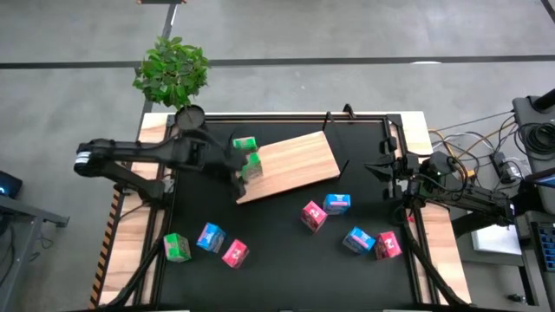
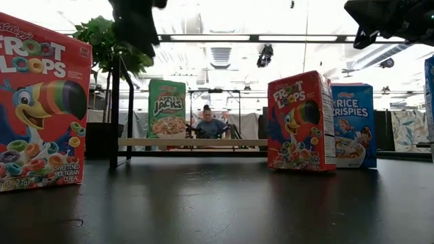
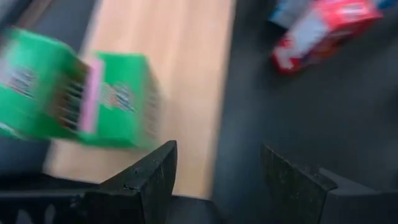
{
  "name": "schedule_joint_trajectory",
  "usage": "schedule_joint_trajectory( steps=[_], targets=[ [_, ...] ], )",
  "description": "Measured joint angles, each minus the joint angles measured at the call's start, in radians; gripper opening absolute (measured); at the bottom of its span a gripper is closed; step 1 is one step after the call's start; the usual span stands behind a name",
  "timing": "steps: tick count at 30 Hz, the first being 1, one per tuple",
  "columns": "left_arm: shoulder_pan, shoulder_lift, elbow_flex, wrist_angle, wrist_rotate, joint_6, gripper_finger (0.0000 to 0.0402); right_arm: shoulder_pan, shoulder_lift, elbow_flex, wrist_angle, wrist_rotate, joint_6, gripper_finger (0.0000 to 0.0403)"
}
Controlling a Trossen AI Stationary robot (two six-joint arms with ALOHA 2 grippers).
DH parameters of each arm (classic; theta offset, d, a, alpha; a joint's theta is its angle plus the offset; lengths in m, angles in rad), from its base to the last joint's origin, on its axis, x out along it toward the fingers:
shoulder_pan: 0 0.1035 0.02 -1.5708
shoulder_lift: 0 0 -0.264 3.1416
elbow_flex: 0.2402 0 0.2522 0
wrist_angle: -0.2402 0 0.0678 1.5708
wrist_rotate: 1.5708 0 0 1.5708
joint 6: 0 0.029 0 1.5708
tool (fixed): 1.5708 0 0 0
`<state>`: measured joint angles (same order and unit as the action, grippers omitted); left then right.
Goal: Stack cereal on shelf
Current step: Put the left red cereal box on the shelf
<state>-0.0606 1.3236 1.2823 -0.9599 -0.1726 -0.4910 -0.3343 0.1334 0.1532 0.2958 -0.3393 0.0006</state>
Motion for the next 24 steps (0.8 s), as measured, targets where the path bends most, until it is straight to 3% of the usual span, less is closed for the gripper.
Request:
schedule_joint_trajectory(
  steps=[6,11,16,24],
  targets=[
    [-0.255,0.028,0.023,-0.002,-0.004,-0.398,0.0211,0.000,0.000,0.000,0.000,0.000,0.000,0.0009],
    [-0.396,0.100,0.010,-0.016,-0.023,-0.661,0.0224,0.000,0.000,0.000,0.000,0.000,0.000,0.0009],
    [-0.436,0.207,0.027,-0.034,0.008,-0.760,0.0262,0.000,0.000,0.000,0.000,0.000,0.000,0.0009],
    [-0.450,0.386,0.145,-0.160,0.082,-0.768,0.0302,0.000,0.000,0.000,-0.005,0.000,0.035,0.0009]
  ],
)
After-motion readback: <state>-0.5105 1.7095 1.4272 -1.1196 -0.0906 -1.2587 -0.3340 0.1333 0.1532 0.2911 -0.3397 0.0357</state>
